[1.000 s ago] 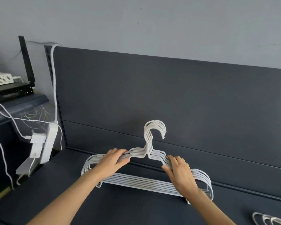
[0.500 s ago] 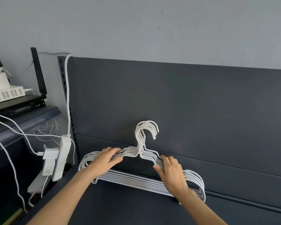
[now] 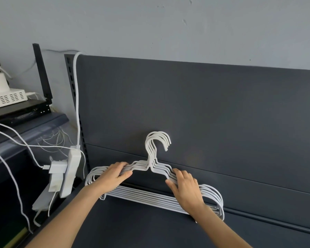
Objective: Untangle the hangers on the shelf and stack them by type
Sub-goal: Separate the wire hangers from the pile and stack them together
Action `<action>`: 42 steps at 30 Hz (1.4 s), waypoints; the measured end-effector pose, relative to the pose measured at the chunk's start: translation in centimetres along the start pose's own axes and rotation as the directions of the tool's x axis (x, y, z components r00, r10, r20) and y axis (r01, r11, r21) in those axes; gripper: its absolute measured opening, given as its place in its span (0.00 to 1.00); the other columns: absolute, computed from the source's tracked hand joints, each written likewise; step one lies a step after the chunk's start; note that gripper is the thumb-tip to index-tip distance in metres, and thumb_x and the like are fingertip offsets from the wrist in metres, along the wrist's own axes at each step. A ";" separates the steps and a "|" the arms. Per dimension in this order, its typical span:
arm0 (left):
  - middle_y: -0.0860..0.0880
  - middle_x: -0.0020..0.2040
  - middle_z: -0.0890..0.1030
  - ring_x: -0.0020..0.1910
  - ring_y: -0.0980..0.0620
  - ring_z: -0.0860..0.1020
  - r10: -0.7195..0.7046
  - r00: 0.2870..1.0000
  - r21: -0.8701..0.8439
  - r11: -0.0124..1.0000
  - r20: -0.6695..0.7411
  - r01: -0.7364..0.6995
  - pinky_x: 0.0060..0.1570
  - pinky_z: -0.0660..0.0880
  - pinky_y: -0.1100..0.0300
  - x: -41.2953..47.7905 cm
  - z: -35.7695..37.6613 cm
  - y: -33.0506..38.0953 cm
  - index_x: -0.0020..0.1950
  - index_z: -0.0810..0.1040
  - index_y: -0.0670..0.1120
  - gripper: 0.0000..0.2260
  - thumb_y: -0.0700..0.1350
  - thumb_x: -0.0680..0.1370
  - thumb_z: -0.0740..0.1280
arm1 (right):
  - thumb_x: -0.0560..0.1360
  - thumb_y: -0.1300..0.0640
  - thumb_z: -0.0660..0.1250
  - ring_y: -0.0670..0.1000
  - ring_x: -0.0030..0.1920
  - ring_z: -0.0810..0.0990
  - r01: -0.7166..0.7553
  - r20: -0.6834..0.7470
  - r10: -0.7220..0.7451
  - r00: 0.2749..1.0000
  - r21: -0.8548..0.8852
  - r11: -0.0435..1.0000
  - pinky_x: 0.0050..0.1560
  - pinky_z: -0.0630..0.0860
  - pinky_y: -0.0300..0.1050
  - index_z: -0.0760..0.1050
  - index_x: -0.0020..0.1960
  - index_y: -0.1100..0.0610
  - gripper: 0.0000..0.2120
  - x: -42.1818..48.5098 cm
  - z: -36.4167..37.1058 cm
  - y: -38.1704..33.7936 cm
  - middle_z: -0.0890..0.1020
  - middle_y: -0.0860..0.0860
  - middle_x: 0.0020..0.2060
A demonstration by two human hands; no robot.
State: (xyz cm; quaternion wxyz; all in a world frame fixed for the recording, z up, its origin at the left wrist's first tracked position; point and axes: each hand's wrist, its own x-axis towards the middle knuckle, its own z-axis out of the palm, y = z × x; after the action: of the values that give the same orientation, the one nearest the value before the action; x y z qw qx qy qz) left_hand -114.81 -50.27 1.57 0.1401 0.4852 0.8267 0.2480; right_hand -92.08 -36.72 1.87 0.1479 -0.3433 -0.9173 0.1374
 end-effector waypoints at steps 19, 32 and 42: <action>0.48 0.72 0.64 0.72 0.51 0.59 0.078 0.937 0.050 0.997 -0.341 -0.065 0.70 0.58 0.56 -4.5 1.6 6.1 0.74 0.58 0.45 0.26 0.51 0.78 0.61 | 0.79 0.43 0.53 0.52 0.68 0.65 -0.012 -0.076 0.010 0.997 -0.015 1.000 0.70 0.58 0.46 0.56 0.74 0.54 0.27 -4.3 -3.7 3.0 0.68 0.51 0.67; 0.50 0.65 0.73 0.65 0.51 0.68 0.236 0.972 0.083 0.969 -0.017 -0.233 0.65 0.65 0.58 -10.1 14.9 22.8 0.67 0.71 0.46 0.22 0.56 0.78 0.56 | 0.80 0.47 0.54 0.52 0.69 0.64 -0.248 -0.030 0.246 0.969 -0.101 0.963 0.69 0.61 0.45 0.53 0.74 0.55 0.27 -20.2 -11.7 17.9 0.66 0.50 0.69; 0.50 0.63 0.73 0.64 0.53 0.68 0.295 0.926 -0.065 0.955 0.236 -0.288 0.64 0.66 0.57 -17.6 28.5 41.0 0.68 0.69 0.45 0.19 0.52 0.80 0.56 | 0.79 0.48 0.56 0.55 0.67 0.67 -0.453 -0.011 0.456 0.890 -0.143 0.880 0.64 0.67 0.49 0.57 0.73 0.57 0.26 -36.7 -19.3 32.3 0.69 0.54 0.66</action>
State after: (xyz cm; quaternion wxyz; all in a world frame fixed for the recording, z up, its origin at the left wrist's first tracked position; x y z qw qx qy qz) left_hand -62.67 -41.15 -0.10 0.2091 0.6273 0.7182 0.2167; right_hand -39.54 -34.92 1.62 0.0766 -0.5566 -0.8203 0.1068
